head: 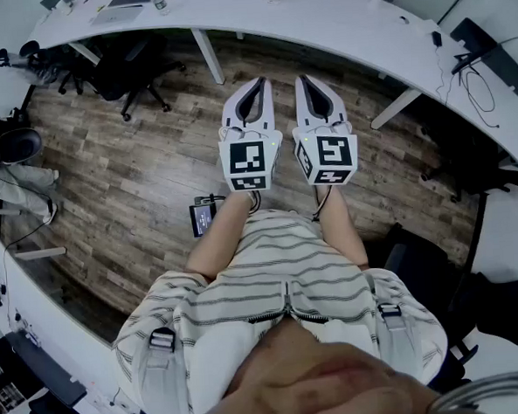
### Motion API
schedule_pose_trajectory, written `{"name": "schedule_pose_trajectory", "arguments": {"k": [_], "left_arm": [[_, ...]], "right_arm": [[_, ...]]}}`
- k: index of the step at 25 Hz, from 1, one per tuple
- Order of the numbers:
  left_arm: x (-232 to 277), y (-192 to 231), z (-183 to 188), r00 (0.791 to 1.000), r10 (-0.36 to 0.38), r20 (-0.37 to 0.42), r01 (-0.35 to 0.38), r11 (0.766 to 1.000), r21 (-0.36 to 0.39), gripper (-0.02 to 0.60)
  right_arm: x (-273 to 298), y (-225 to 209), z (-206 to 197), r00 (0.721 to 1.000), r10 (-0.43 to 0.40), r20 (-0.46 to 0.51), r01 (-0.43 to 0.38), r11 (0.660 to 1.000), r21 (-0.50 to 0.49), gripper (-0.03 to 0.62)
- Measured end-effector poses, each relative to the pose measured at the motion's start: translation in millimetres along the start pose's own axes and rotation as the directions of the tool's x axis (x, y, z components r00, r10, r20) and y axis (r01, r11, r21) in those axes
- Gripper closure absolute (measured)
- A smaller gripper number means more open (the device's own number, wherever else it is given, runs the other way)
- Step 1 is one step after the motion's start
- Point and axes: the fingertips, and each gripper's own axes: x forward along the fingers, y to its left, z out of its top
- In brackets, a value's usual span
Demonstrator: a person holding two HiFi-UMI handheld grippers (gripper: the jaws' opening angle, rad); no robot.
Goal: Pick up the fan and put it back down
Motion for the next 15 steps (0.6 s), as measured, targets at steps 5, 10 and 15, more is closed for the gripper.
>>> {"name": "schedule_pose_trajectory", "arguments": {"k": [5, 10, 15], "left_arm": [[3.8, -8.9, -6.2, 1.0, 0.001, -0.011, -0.001, 1.0, -0.01, 0.574], [6.9, -17.2, -10.0, 1.0, 0.016, -0.011, -0.016, 1.0, -0.026, 0.574], [16.6, -38.3, -21.1, 0.999, 0.019, -0.038, -0.019, 1.0, -0.015, 0.574]], "right_arm": [[-3.5, -8.0, -3.3, 1.0, 0.012, 0.004, -0.012, 1.0, 0.021, 0.582], [-6.6, -19.4, -8.3, 1.0, 0.024, -0.004, -0.024, 0.999, 0.035, 0.582], [-12.1, -36.8, -14.6, 0.999, 0.043, -0.006, -0.042, 0.998, 0.048, 0.582]]}}
